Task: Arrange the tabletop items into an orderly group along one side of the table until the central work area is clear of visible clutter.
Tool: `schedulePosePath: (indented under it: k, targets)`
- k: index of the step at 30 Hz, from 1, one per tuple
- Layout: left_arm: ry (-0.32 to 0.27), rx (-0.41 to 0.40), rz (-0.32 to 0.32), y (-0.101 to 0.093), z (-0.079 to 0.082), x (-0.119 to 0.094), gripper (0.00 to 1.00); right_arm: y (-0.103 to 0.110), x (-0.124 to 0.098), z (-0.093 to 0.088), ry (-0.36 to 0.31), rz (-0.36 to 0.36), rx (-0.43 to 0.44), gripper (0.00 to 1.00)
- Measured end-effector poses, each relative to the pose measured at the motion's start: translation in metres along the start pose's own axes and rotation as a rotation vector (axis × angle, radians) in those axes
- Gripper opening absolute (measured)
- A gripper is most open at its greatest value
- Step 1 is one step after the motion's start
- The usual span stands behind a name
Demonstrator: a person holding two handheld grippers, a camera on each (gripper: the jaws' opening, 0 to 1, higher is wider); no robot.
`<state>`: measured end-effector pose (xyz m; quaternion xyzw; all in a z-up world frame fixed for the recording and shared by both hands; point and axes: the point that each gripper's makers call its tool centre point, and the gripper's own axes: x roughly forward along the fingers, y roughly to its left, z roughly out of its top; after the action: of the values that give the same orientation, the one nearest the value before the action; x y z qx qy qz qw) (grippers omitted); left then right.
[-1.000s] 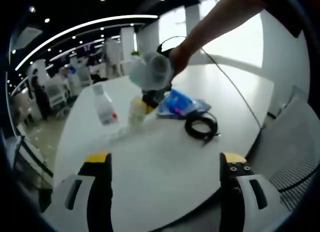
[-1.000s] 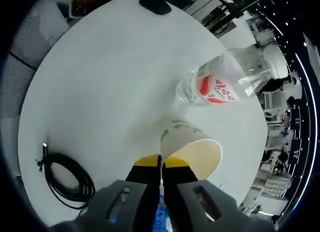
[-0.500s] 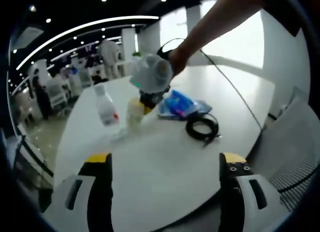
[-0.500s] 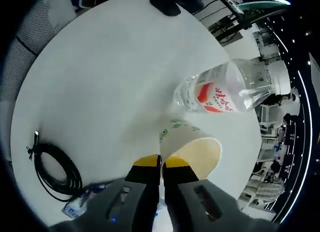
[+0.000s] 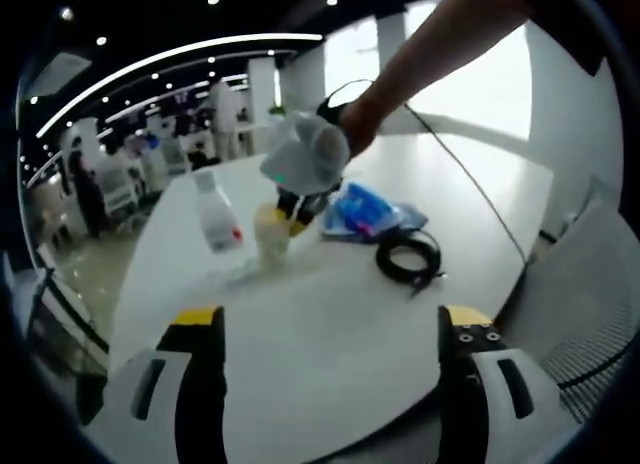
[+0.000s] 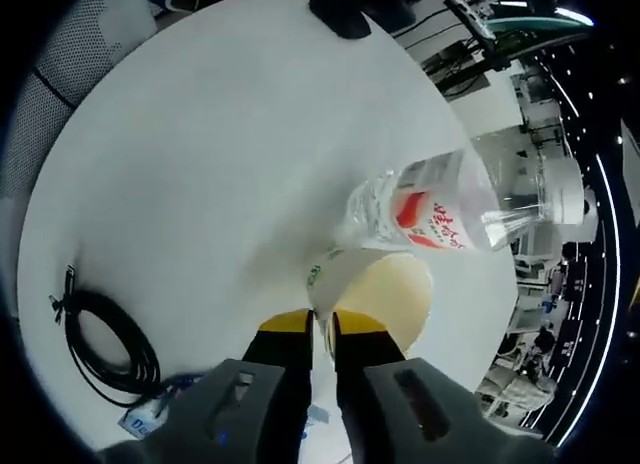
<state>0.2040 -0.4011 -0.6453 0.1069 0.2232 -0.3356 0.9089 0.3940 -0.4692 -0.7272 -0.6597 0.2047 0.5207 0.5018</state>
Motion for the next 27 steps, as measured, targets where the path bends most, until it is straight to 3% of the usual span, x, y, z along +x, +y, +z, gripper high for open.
schedulePosePath:
  k: [8,18,27]
  targets:
    - [0.000,-0.007,0.013,0.003,0.000,0.000,0.84,-0.013,-0.001,0.008,-0.026,-0.053,-0.040,0.10]
    - [0.002,-0.009,0.018,0.005,0.000,0.000,0.83,-0.014,-0.005,0.018,-0.063,-0.051,0.002,0.13]
    - [-0.002,0.005,0.016,0.004,0.001,0.000,0.84,-0.021,-0.017,0.020,-0.079,-0.085,0.063,0.22]
